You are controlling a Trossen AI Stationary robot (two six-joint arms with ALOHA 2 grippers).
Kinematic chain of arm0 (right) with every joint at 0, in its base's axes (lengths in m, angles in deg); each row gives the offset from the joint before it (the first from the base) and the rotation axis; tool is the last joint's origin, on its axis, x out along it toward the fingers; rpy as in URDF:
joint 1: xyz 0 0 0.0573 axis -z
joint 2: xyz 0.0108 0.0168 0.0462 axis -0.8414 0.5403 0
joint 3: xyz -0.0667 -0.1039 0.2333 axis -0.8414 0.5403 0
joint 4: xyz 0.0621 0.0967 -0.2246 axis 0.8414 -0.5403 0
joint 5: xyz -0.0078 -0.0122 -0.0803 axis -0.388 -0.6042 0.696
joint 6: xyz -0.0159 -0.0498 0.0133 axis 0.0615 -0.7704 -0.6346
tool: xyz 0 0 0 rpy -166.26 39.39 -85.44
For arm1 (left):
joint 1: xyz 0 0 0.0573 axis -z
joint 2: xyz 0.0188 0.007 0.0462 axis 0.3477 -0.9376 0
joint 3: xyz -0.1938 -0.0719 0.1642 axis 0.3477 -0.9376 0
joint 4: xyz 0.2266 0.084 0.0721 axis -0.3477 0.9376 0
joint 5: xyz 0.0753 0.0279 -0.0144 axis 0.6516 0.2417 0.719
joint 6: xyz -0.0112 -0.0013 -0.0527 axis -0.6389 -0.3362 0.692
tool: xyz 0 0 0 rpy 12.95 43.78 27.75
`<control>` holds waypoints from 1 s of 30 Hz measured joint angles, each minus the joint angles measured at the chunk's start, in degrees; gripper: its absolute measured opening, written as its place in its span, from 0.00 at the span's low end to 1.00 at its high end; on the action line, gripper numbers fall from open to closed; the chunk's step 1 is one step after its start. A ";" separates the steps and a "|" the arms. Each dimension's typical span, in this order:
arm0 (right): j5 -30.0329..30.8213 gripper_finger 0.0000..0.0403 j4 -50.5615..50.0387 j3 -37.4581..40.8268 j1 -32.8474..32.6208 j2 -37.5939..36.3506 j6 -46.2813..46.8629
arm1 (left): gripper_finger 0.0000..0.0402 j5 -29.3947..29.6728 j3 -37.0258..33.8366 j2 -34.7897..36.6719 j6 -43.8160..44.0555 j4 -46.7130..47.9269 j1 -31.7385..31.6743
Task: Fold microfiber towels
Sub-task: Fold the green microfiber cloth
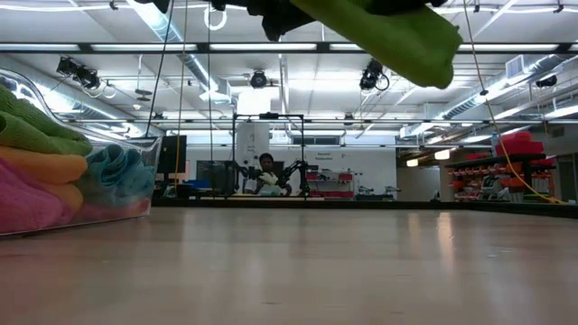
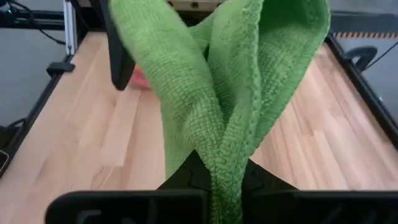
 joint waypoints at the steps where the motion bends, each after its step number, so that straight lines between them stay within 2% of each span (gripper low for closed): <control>1: -0.04 0.06 -0.37 0.00 0.00 0.06 0.32 | 0.76 0.86 0.00 0.00 -0.32 0.00 0.00; 4: -1.16 0.06 -0.48 -0.02 0.00 0.67 1.42 | 0.74 3.45 0.00 0.00 -1.61 -0.13 0.04; 16: -2.95 0.06 -0.92 0.00 0.38 7.06 2.75 | 0.58 3.66 0.00 0.00 -2.10 3.21 -0.11; 24: -5.48 0.06 -0.40 0.00 0.39 7.02 3.67 | 0.34 3.68 0.00 0.00 -4.89 6.64 -0.04; 30: -8.84 0.06 -0.44 0.00 0.39 9.09 4.89 | 0.09 2.36 0.00 0.00 -5.25 8.49 0.33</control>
